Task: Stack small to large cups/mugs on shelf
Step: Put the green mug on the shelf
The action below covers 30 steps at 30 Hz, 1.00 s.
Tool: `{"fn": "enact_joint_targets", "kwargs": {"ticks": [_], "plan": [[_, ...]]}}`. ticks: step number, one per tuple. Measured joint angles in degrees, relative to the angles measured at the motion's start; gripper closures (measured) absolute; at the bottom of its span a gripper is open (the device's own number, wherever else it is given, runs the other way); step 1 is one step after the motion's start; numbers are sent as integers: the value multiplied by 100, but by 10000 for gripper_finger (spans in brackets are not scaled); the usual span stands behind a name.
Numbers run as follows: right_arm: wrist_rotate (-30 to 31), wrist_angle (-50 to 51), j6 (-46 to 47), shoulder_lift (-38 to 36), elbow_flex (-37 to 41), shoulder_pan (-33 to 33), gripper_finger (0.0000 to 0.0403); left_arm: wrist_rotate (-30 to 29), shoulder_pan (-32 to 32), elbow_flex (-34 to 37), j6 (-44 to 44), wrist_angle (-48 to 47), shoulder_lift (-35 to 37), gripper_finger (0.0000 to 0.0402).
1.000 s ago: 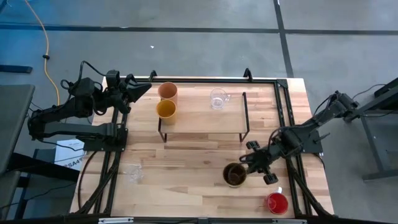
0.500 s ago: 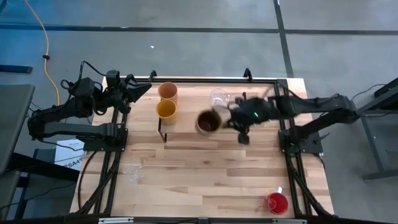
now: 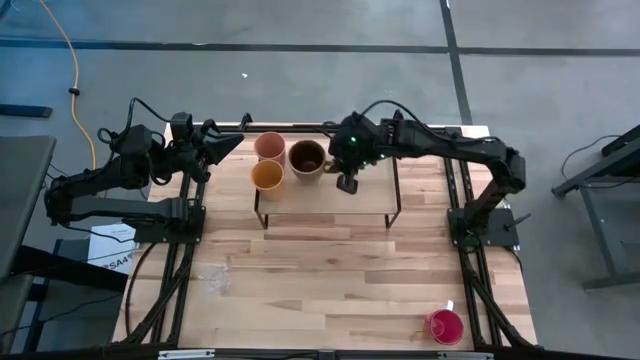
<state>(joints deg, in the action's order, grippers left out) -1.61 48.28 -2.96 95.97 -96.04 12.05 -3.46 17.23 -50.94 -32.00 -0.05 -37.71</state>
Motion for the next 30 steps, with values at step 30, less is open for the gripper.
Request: {"fn": "enact_joint_targets", "kwargs": {"ticks": [30], "plan": [[294, 419, 459, 508, -530, 158, 377, 0, 1, 0, -5, 2, 0, 399]]}}
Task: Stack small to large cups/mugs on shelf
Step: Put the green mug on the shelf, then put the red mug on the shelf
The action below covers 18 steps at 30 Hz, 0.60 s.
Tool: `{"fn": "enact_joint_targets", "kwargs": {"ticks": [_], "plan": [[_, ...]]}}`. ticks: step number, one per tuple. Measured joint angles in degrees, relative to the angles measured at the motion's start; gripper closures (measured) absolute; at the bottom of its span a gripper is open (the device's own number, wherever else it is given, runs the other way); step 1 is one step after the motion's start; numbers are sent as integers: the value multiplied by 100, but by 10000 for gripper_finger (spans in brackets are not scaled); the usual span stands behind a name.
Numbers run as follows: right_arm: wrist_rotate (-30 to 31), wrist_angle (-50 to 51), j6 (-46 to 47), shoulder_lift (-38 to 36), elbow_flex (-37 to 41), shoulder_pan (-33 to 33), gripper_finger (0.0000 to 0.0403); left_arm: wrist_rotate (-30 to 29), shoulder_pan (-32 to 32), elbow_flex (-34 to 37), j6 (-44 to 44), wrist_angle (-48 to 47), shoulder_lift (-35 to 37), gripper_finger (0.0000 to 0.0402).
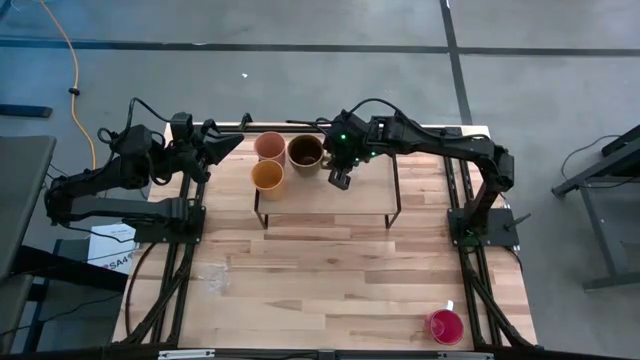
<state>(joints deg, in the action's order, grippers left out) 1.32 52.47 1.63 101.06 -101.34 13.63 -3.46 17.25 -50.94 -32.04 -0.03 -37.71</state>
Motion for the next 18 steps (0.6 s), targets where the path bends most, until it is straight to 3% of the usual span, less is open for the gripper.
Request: {"fn": "enact_joint_targets", "kwargs": {"ticks": [9, 18], "plan": [[-4, 65, 137, 0, 7, 0, 294, 0, -1, 0, -10, 0, 0, 399], [-24, 32, 148, -22, 9, 0, 278, 0, 0, 0, -10, 1, -2, 399]]}}
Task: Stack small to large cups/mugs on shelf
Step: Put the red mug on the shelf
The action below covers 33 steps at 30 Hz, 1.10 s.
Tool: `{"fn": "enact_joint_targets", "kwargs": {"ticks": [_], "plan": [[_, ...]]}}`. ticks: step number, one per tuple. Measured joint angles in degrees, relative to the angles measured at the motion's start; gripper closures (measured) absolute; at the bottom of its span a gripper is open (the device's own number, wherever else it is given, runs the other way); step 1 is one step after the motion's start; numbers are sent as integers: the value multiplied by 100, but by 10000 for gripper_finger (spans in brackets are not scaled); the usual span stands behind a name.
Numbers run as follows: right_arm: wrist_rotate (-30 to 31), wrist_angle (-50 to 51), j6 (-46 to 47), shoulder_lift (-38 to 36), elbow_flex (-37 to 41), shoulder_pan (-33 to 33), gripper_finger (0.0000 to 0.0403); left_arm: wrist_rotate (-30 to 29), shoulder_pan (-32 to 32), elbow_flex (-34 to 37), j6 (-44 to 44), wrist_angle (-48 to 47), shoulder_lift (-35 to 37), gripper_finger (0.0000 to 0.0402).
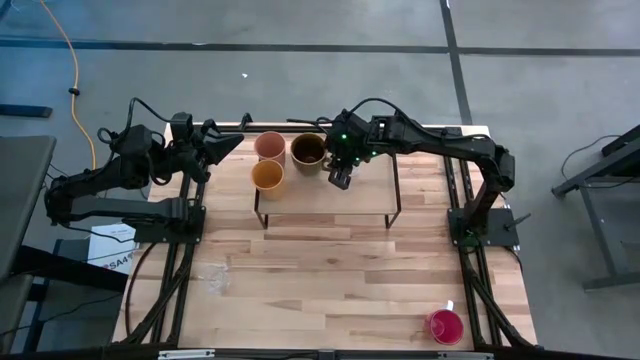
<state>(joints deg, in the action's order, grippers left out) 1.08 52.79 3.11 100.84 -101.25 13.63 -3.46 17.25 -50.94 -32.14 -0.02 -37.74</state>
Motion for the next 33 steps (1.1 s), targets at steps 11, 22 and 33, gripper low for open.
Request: {"fn": "enact_joint_targets", "kwargs": {"ticks": [11, 22, 33], "plan": [[-2, 313, 98, -346, 7, 0, 276, 1, 1, 1, 10, -1, 1, 399], [-501, 1859, 256, -1619, 7, -402, 276, 1, 0, 0, 11, -2, 20, 399], [-204, 1171, 1231, -2824, 7, -1819, 276, 287, 1, 1, 9, -14, 17, 399]]}}
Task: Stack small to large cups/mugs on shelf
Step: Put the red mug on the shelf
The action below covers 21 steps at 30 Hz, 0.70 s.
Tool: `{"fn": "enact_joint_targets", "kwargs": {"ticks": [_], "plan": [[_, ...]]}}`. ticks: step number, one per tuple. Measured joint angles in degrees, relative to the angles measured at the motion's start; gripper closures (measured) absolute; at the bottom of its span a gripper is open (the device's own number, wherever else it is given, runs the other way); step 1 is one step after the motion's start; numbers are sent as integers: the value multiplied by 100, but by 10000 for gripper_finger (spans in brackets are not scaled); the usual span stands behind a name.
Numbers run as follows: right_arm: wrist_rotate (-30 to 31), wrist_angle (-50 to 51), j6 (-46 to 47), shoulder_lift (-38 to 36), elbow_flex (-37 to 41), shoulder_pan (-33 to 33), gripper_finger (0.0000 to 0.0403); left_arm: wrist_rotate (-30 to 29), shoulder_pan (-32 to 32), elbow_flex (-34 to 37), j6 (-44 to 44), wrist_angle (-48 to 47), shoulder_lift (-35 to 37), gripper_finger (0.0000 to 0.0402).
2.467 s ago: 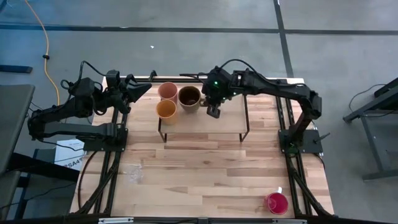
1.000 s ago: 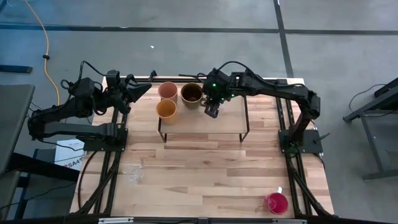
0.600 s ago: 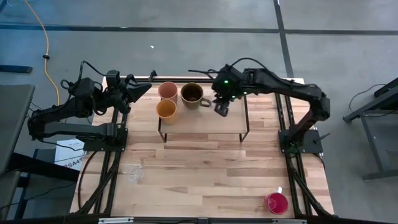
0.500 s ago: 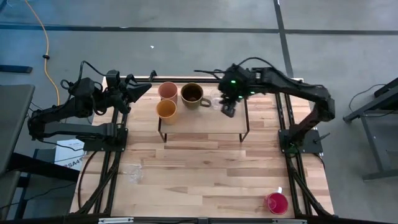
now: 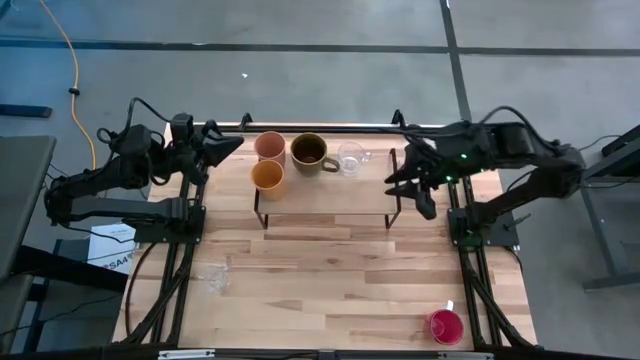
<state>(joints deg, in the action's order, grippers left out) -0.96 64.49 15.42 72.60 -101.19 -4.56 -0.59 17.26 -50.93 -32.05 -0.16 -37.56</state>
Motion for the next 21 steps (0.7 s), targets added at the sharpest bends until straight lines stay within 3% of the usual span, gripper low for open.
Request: {"fn": "enact_joint_targets", "kwargs": {"ticks": [6, 21], "plan": [[811, -549, -478, 52, 46, -312, 276, 638, -2, -1, -2, 0, 0, 399], [943, -851, -490, 42, 374, -181, 277, 853, -1, 0, 15, 3, -7, 399]]}}
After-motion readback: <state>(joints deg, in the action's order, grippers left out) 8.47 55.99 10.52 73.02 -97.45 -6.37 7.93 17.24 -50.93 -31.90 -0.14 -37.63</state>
